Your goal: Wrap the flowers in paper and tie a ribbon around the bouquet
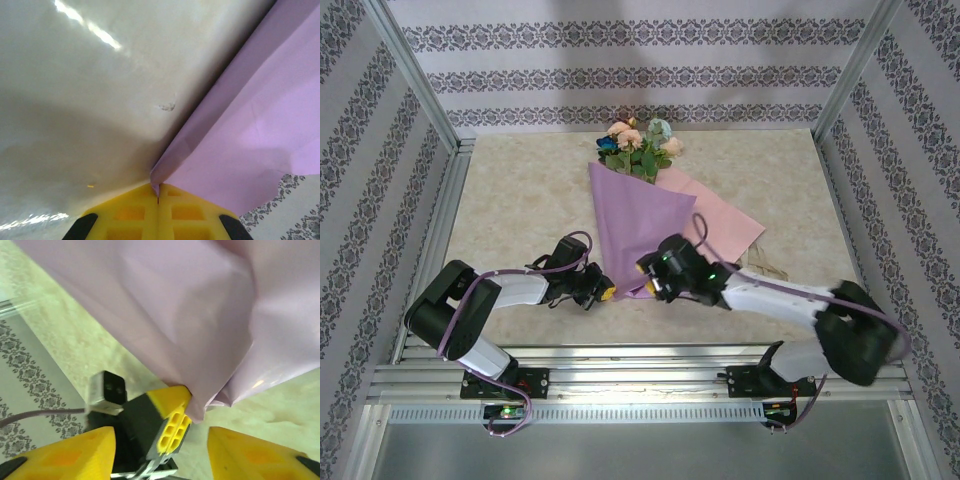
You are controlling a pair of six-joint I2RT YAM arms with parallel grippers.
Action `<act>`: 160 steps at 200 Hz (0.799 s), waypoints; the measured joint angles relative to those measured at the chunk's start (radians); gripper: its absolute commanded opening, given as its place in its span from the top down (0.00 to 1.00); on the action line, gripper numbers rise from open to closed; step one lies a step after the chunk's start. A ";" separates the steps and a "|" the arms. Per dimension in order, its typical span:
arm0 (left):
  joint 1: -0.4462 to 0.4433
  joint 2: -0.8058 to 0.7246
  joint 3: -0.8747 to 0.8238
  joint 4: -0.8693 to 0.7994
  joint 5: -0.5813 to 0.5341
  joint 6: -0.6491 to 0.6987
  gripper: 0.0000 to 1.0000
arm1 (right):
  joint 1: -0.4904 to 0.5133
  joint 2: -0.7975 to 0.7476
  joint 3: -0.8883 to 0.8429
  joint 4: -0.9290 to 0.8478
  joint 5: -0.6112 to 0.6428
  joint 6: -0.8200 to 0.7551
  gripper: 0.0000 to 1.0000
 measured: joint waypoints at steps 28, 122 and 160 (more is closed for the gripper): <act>0.000 0.005 0.000 0.001 0.000 0.008 1.00 | -0.257 -0.185 0.024 -0.239 -0.034 -0.277 0.47; 0.009 0.006 0.003 -0.006 0.005 0.030 1.00 | -0.727 0.137 0.015 -0.364 -0.144 -0.770 0.52; 0.017 0.006 0.006 -0.016 0.008 0.045 1.00 | -0.735 0.171 0.016 -0.326 -0.150 -0.795 0.53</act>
